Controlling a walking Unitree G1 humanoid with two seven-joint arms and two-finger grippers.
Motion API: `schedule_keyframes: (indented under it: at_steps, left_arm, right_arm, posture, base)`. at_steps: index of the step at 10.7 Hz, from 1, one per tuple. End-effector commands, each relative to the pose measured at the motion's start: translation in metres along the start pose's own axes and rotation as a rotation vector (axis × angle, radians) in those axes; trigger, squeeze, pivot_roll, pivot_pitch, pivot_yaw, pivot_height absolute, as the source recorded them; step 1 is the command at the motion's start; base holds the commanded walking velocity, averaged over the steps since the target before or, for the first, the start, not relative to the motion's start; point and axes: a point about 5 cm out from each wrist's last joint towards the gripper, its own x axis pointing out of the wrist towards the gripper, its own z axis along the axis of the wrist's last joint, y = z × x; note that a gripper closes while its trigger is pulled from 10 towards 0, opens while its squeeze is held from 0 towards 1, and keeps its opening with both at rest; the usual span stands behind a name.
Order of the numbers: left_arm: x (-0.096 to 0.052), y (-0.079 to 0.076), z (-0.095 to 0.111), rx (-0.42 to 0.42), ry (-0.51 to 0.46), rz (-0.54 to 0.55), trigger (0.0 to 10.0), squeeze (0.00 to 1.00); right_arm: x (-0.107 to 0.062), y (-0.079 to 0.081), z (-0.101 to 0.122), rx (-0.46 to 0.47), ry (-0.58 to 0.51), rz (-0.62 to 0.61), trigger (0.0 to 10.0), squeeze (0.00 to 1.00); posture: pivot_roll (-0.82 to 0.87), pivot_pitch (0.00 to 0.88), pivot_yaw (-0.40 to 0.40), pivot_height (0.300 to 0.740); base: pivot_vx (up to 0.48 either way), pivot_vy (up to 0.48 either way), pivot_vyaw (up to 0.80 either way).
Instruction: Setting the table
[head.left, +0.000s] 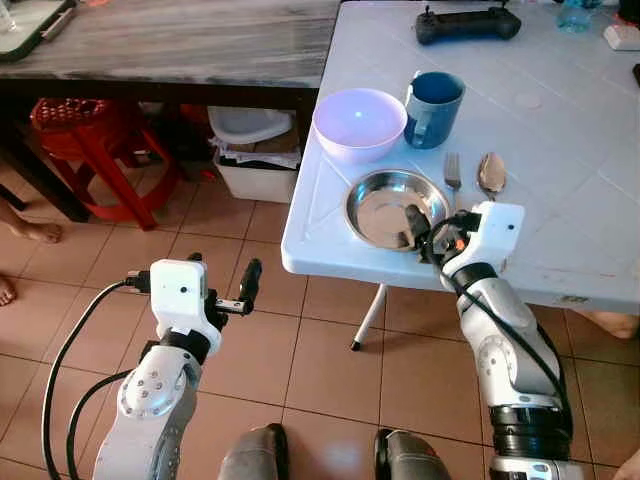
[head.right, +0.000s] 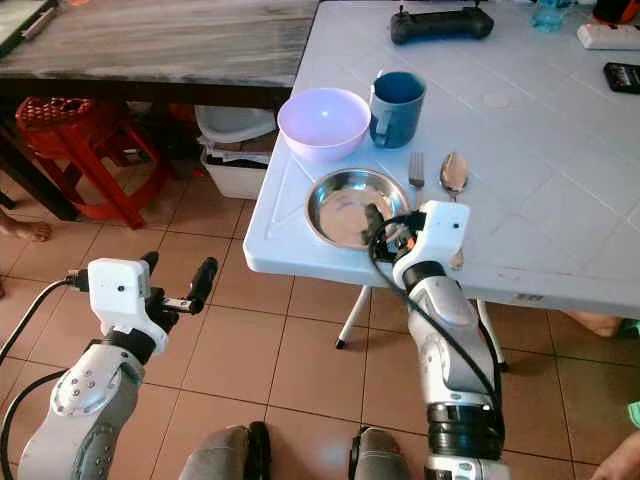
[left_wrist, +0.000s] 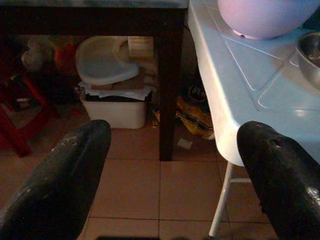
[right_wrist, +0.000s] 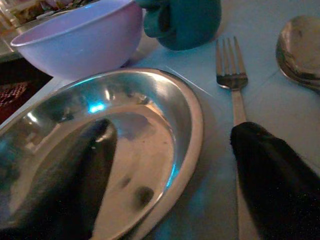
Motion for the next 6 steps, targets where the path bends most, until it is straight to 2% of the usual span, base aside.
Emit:
schedule_keyframes:
  at_steps: [1,6]
  left_arm:
    - [-0.0028,0.0012,0.0008,0.006,0.004,-0.003,10.0,0.0]
    - [0.0017,0.0089,0.0037,0.03,-0.002,-0.015,10.0,0.0]
  right_arm:
    - [-0.0002,0.0017,-0.0049,0.026,0.036,0.013,0.0,0.0]
    - [0.0066,0.0005,-0.0107,0.128,0.112,0.015,0.0,0.0]
  posture:
    - [0.09,0.198,0.09,0.74]
    - [0.09,0.196,0.079,0.74]
  base:
    - [0.0,0.0,0.0]
    - [0.0,0.0,0.0]
